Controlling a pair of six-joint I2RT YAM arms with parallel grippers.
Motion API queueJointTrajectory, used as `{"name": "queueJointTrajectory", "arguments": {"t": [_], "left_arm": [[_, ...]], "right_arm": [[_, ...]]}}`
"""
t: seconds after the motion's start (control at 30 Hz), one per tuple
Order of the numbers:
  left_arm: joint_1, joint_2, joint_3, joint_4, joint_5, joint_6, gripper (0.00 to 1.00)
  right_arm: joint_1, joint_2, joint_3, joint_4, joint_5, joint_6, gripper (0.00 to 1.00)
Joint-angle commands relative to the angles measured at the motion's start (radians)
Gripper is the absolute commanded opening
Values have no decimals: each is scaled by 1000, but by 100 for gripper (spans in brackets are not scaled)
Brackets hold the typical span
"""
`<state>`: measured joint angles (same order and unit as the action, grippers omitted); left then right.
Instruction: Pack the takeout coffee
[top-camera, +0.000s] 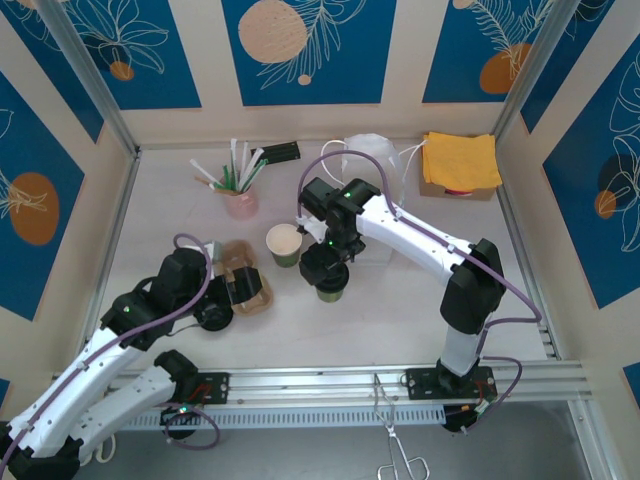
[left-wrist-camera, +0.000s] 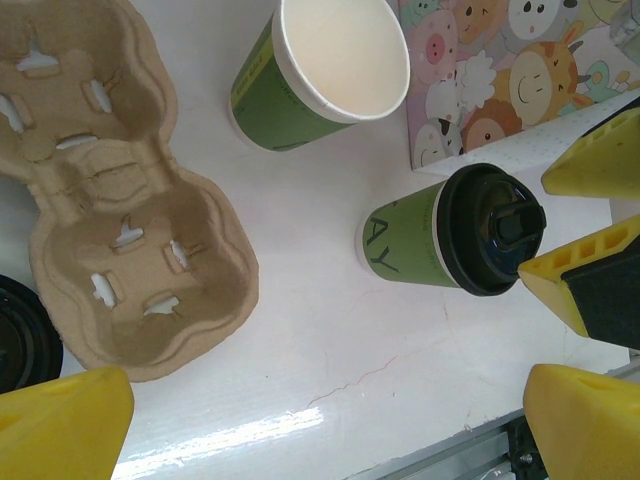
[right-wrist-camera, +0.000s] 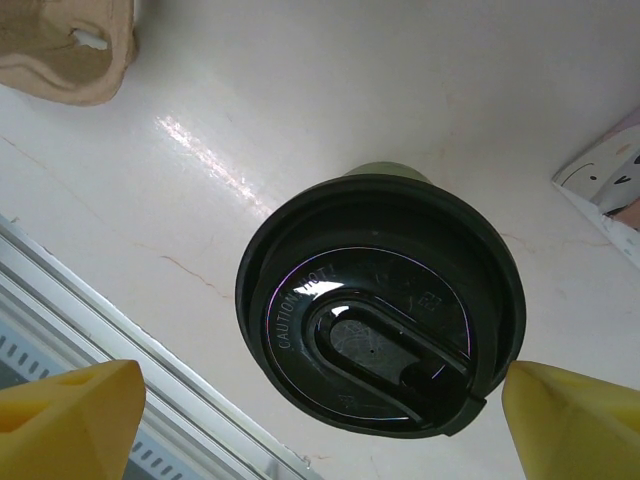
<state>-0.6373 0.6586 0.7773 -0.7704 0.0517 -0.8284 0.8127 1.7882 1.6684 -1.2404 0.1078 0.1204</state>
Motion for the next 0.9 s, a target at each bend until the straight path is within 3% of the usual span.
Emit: {"name": "queueJointTrajectory", "arguments": {"t": [0.0,0.87], "left_arm": [[-12,1,10,6,17,27,100],[-16,-20,2,9,44,31,100]], "right_arm": [[-3,12,5,4,6,-22,92],[-7,48,-36,20,18,-17,90]]}}
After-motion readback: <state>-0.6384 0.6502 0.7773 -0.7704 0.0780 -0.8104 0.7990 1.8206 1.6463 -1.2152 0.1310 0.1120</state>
